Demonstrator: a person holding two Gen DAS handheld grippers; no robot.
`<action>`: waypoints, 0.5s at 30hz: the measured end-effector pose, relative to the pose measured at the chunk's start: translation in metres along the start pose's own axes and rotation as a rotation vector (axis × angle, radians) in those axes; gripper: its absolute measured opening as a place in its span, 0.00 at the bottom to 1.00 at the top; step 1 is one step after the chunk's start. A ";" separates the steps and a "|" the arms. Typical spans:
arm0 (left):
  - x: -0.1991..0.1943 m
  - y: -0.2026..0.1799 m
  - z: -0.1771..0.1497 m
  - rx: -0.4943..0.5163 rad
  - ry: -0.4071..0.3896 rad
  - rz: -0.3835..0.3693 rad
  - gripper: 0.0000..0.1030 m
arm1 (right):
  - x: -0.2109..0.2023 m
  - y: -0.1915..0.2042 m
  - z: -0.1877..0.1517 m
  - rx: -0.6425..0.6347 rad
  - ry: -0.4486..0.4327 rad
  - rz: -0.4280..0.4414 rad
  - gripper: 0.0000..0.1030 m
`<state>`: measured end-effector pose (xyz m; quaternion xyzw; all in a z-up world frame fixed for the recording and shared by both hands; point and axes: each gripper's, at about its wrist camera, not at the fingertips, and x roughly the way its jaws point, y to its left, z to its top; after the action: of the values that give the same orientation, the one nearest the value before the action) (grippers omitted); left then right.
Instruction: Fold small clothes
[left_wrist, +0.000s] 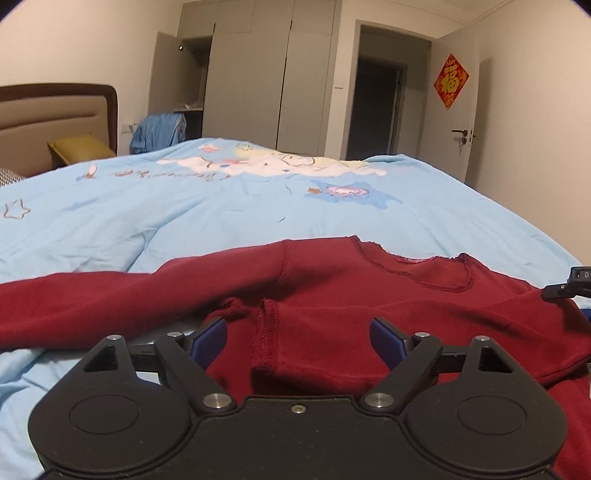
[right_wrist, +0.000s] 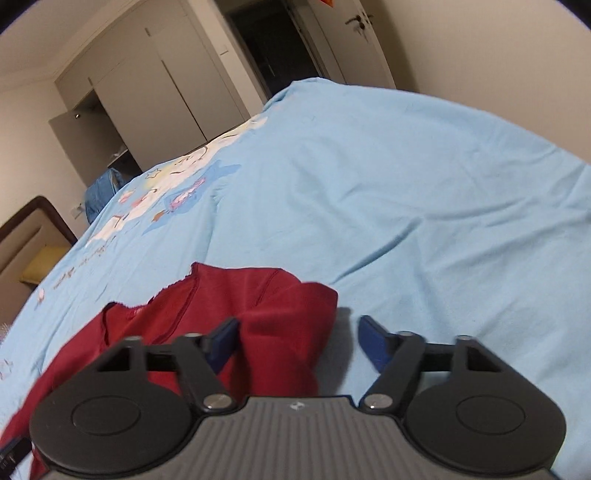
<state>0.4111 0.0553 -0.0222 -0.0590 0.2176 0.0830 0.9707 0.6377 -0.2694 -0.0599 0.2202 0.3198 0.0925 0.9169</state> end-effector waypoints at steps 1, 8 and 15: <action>0.003 -0.001 -0.001 0.005 0.010 0.013 0.84 | 0.001 -0.002 0.002 -0.001 0.002 0.007 0.34; 0.026 0.007 -0.020 0.006 0.134 0.059 0.85 | -0.017 -0.003 -0.007 -0.163 -0.078 -0.043 0.18; 0.020 0.013 -0.022 -0.002 0.136 0.036 0.90 | -0.050 -0.023 -0.025 -0.064 -0.060 0.079 0.56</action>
<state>0.4173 0.0677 -0.0517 -0.0616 0.2839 0.0965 0.9520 0.5840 -0.2965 -0.0607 0.2058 0.2801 0.1319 0.9283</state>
